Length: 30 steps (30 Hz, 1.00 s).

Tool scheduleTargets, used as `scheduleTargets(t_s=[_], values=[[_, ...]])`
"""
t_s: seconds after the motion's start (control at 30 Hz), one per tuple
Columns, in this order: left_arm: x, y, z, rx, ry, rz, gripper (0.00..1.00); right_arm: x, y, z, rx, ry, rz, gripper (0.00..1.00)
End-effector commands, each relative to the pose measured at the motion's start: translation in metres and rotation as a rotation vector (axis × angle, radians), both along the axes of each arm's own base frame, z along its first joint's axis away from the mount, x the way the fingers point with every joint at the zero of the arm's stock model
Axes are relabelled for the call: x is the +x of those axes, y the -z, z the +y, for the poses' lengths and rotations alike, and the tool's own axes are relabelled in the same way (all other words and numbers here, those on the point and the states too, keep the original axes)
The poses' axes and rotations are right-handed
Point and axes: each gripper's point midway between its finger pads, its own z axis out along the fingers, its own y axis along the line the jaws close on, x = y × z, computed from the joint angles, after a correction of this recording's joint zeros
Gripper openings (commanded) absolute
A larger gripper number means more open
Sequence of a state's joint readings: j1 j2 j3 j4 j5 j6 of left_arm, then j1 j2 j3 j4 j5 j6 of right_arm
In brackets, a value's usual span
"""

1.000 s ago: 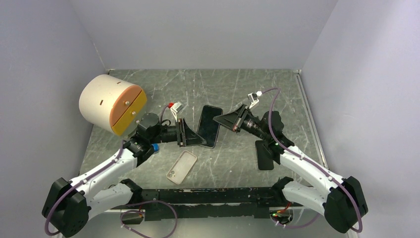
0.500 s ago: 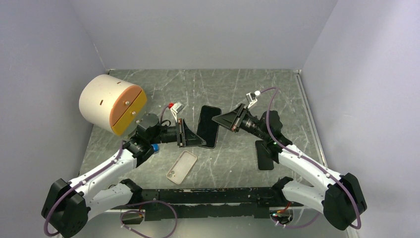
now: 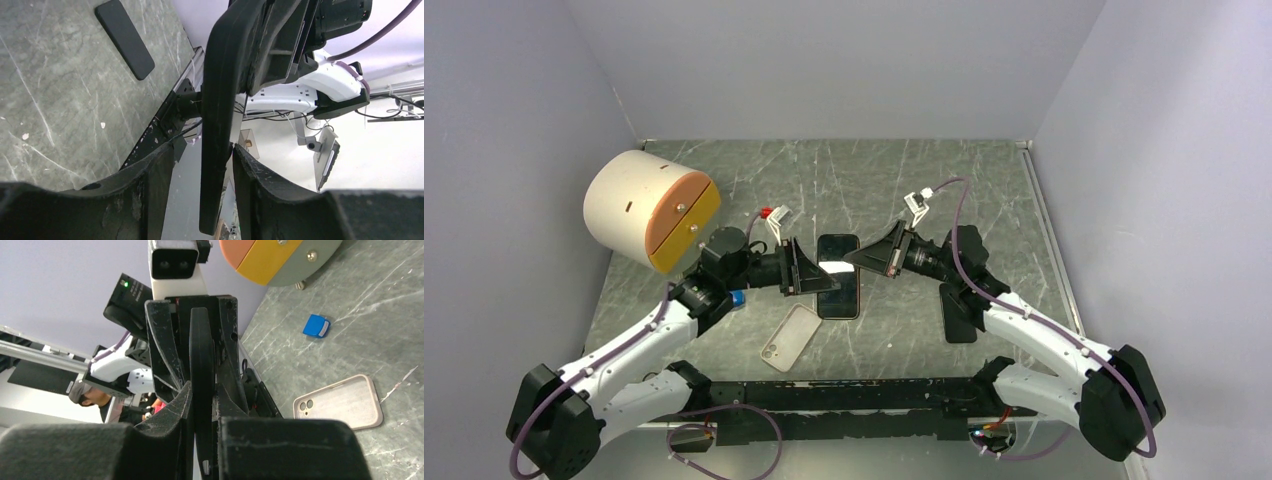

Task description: Put the phone into the phone case

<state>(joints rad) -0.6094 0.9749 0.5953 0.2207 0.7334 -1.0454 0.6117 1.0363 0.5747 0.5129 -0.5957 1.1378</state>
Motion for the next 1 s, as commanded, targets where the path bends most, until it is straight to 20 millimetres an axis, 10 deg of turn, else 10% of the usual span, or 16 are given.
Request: scheduleTargets(t_s=[0.0, 0.43, 0.57, 0.97], values=[[0.008, -0.024, -0.001, -0.017, -0.024, -0.092, 0.5, -0.01, -0.032, 0.003, 0.047, -0.057, -0.113, 0.0], [0.012, -0.029, -0.003, -0.036, -0.029, -0.108, 0.03, -0.011, -0.027, 0.005, 0.002, -0.074, -0.115, 0.22], [0.013, -0.031, 0.0, -0.026, -0.06, -0.12, 0.03, -0.013, -0.019, 0.004, -0.02, -0.076, -0.1, 0.43], [0.02, -0.056, 0.008, -0.069, -0.144, -0.197, 0.03, -0.034, 0.007, 0.001, -0.045, -0.164, -0.062, 0.59]])
